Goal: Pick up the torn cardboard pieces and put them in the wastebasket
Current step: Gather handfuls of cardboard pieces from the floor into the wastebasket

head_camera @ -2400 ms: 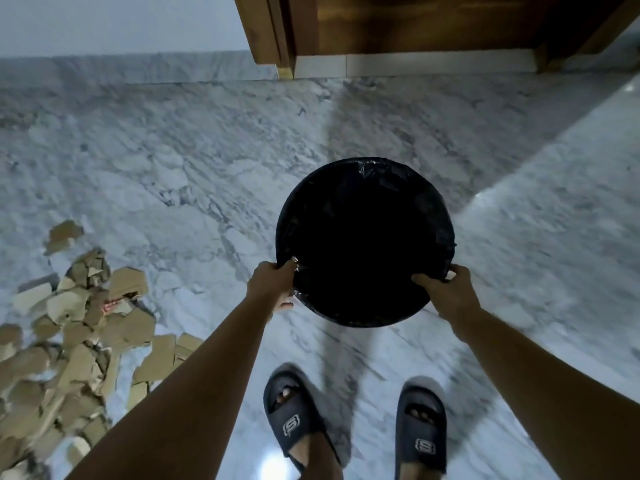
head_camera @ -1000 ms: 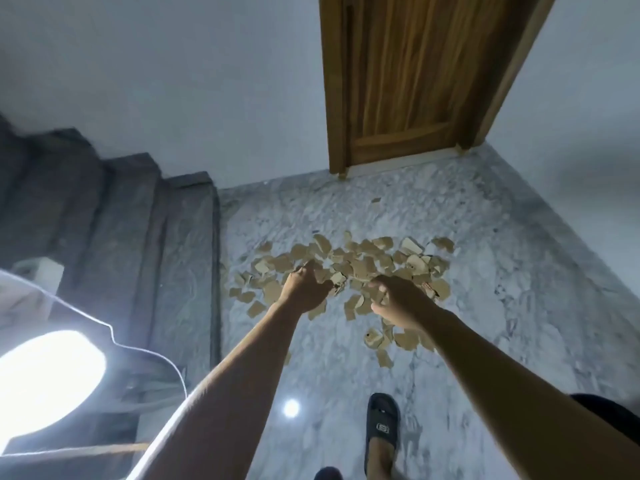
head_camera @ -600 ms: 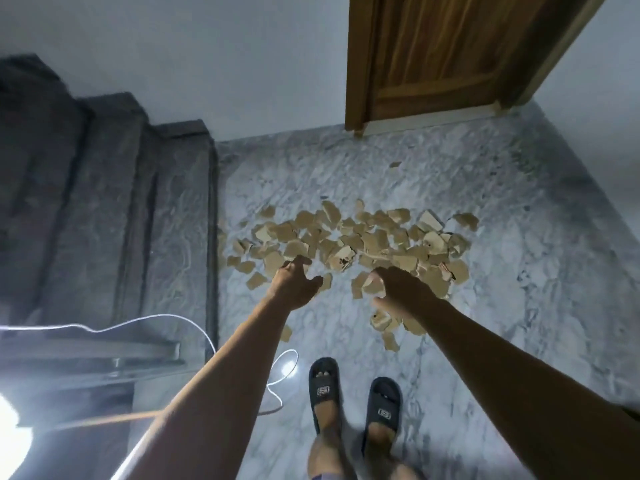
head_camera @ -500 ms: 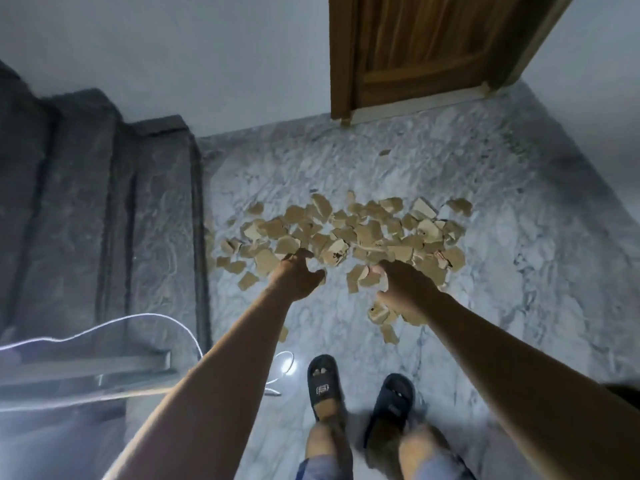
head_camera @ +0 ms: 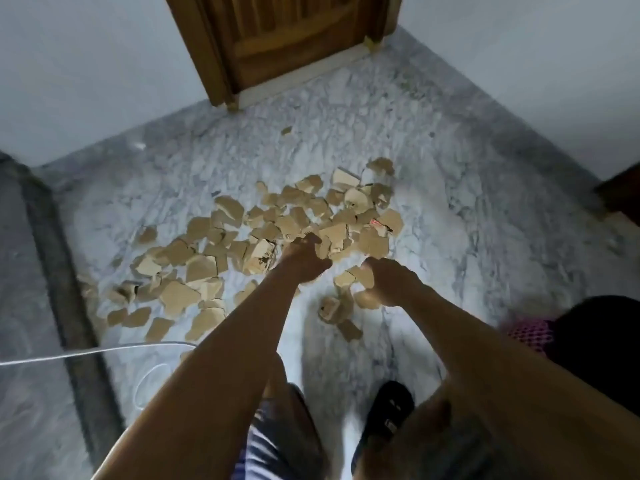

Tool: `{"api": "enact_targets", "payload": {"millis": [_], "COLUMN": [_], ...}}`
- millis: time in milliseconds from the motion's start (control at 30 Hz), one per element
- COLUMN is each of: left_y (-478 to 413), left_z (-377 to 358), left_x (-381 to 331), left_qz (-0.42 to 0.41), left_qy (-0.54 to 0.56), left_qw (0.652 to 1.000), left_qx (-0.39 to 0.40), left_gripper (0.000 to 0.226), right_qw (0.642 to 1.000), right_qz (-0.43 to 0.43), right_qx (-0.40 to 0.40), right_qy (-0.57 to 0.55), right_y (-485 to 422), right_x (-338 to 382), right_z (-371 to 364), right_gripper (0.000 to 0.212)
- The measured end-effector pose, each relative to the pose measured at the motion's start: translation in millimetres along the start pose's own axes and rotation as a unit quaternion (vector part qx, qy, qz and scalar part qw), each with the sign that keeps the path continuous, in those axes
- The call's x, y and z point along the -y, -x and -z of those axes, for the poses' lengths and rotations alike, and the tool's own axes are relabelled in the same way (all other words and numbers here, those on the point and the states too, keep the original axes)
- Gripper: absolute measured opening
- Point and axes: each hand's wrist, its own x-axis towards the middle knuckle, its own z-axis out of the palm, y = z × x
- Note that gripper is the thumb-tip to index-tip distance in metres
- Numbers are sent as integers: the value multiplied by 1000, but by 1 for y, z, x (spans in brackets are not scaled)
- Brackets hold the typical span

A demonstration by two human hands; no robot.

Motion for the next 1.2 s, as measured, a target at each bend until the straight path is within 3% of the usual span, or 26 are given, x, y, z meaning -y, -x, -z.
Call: {"api": "enact_targets", "payload": {"millis": [333, 467, 567, 667, 767, 867, 967, 1133, 1200], "left_y": [-167, -214, -222, -219, -222, -228, -229, -235, -239], "left_z": [-226, -298, -336, -360, -366, -358, -350, -332, -318], "left_x": [86, 135, 164, 184, 192, 192, 191, 198, 205], "left_qz": [-42, -31, -45, -92, -107, -92, -70, -34, -14], "left_qy": [-104, -190, -222, -232, -213, -235, -266, -141, -100], "left_qw": [991, 976, 971, 968, 970, 968, 961, 989, 995], "left_qx": [70, 105, 80, 14, -39, -11, -16, 5, 21], "left_gripper": [69, 84, 86, 81, 70, 95, 96, 74, 66], "right_qw": [995, 987, 992, 988, 979, 985, 991, 989, 989], "right_qz": [-48, -77, -75, -95, -92, -52, -28, 2, 51], "right_qx": [-3, -26, -22, -108, -119, -2, 69, 32, 1], "right_qy": [-92, -138, -98, -56, -137, -164, -108, -143, -136], "right_y": [-154, -199, -212, -209, -220, -231, -231, -249, -264], "right_x": [-99, -119, -118, -109, -114, -121, -126, -135, -130], "right_z": [-244, -331, -374, -405, -417, -407, -390, -345, -333], "right_gripper": [68, 60, 63, 39, 33, 25, 21, 21, 28]}}
